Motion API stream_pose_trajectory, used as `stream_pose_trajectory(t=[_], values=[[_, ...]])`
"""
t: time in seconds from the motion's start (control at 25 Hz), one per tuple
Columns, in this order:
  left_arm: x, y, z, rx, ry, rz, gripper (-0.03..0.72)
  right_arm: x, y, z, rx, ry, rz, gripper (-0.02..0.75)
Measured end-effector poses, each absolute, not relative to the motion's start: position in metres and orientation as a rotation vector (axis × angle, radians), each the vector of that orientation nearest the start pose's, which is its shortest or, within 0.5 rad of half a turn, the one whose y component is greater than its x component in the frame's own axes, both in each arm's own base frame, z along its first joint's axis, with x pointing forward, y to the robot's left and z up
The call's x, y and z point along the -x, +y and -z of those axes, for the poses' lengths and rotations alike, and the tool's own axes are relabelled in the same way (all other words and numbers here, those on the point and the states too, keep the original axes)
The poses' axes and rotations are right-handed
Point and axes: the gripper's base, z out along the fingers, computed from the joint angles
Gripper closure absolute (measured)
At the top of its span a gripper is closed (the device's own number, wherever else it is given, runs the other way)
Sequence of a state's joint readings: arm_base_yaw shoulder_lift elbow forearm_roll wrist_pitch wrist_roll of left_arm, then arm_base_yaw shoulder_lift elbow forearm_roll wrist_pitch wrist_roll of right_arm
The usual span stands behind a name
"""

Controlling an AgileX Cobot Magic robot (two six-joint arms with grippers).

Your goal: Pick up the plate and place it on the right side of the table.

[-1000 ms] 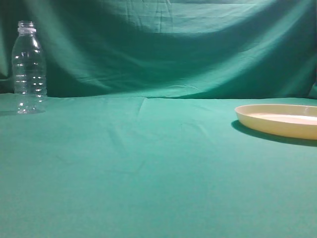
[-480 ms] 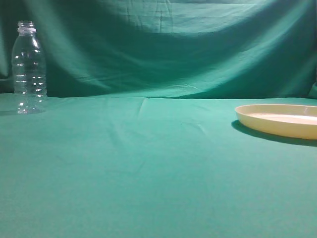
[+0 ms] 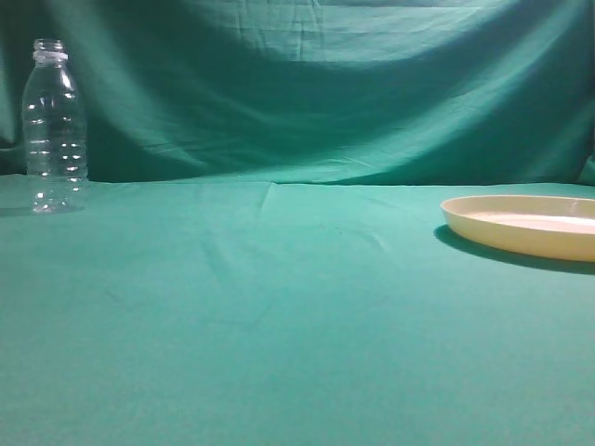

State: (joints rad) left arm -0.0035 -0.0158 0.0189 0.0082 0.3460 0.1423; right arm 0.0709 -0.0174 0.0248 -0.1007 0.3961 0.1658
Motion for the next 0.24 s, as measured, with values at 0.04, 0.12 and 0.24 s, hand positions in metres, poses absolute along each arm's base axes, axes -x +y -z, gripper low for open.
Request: stream_pose_trajectory(t=[0.04, 0.12, 0.24], values=[[-0.0529, 0.0001, -0.1765, -0.139, 1.829, -0.106, 0.688, -0.0518, 0.0001, -0.1705, -0.028, 1.883, -0.062, 0.738], [-0.0529, 0.0001, -0.1765, -0.139, 1.829, -0.106, 0.688, -0.0518, 0.0001, -0.1705, -0.028, 1.883, -0.062, 0.738], [-0.0529, 0.0001, -0.1765, -0.139, 1.829, -0.106, 0.688, -0.0518, 0.0002, -0.1707, -0.028, 1.882, -0.062, 0.738]])
